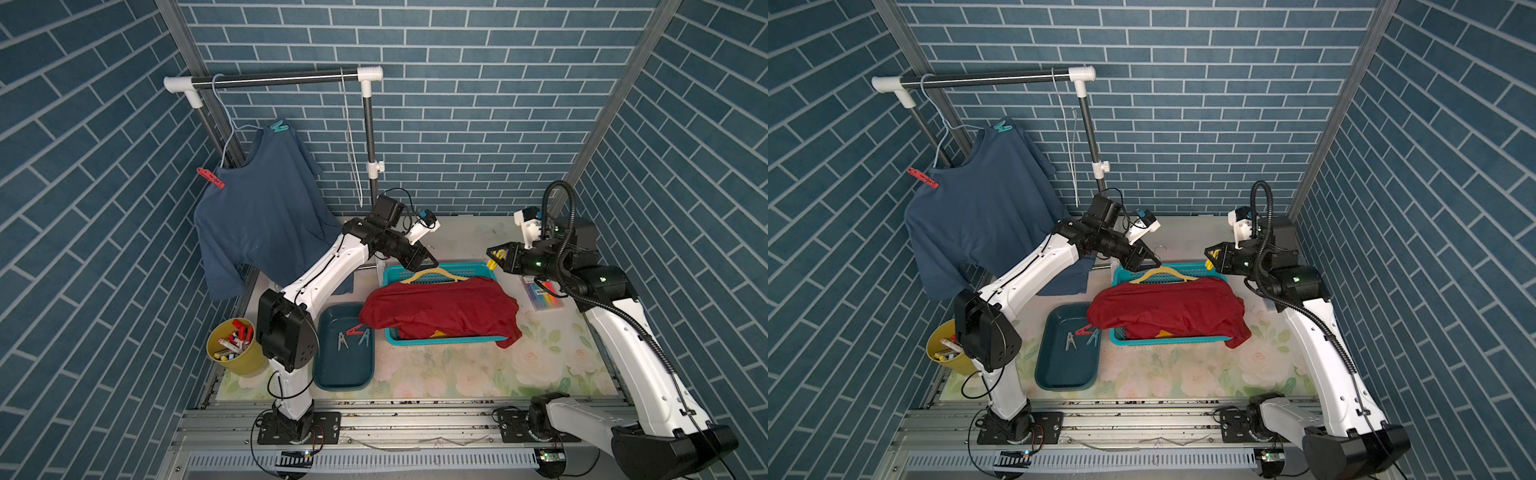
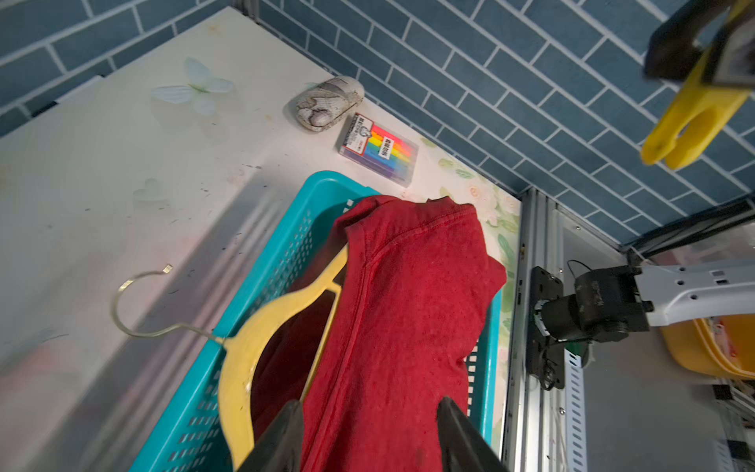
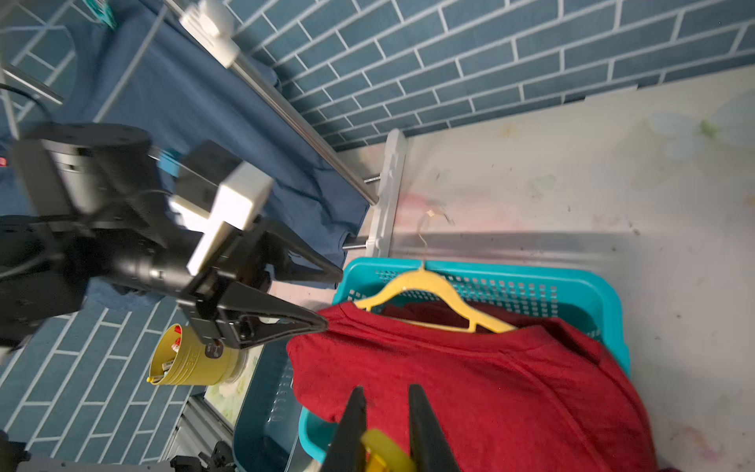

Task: Remove the clothespins securing t-shirts to the hanger
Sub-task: Place the hanger in the basket, then place the clothespin in the storage box.

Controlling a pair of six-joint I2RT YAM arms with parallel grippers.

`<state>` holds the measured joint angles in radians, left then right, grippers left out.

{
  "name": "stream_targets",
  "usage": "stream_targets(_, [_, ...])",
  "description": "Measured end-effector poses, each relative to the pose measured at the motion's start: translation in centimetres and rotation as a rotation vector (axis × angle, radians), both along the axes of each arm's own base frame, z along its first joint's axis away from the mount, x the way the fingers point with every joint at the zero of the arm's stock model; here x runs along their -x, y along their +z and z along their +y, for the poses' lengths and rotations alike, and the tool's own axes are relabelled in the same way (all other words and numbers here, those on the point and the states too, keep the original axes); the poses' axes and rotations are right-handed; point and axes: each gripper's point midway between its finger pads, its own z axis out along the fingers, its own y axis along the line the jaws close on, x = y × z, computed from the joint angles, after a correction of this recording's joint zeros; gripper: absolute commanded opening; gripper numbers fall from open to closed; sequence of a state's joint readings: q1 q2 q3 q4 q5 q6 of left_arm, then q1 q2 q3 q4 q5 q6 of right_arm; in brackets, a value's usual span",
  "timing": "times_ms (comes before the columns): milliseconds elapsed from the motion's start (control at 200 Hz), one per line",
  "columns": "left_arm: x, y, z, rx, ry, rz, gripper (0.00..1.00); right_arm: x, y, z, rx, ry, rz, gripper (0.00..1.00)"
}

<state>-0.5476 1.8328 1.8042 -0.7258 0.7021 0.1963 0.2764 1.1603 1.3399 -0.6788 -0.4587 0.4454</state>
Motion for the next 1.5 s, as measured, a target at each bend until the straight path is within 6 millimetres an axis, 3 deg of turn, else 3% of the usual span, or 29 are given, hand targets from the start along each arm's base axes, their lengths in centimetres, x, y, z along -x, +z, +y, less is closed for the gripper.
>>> stream_targets(150, [0.0, 1.2, 2.4, -0.068, 0.117, -0.114, 0.56, -1.4, -2.9, 0.7, -0.013, -0.043, 0.132, 0.0])
stream_targets(250, [1.1, 1.7, 2.8, -0.107, 0.166, -0.222, 0.57, -2.1, -4.5, 0.7, -0.022, -0.087, 0.214, 0.0])
stream_targets(375, [3.6, 1.6, 0.1, -0.119, 0.135, -0.376, 0.62, -2.5, -6.2, 0.9, -0.04, -0.125, 0.309, 0.0])
stream_targets(485, [5.2, 0.3, -2.9, -0.075, 0.091, -0.451, 0.64, -2.6, -7.0, 1.1, -0.061, -0.148, 0.37, 0.01])
stream_targets(665, [4.6, -2.0, -5.7, -0.033, 0.105, -0.541, 0.63, -2.2, -7.3, 1.5, -0.101, -0.174, 0.433, 0.08])
stream_targets(880, [5.5, -2.4, -9.5, -0.023, 0.081, -0.683, 0.62, -1.4, -7.8, 2.0, -0.113, -0.201, 0.5, 0.15])
stream_targets(1070, [4.8, -1.1, -10.0, -0.018, 0.115, -0.748, 0.53, -1.2, -8.1, 2.0, -0.109, -0.236, 0.519, 0.2])
stream_targets(1280, [4.6, -1.3, -10.6, -0.025, 0.124, -0.774, 0.44, -1.4, -8.0, 1.8, -0.118, -0.272, 0.523, 0.22])
stream_targets(1500, [4.2, -1.1, -10.9, -0.022, 0.145, -0.778, 0.26, -1.6, -8.0, 1.4, -0.123, -0.308, 0.523, 0.26])
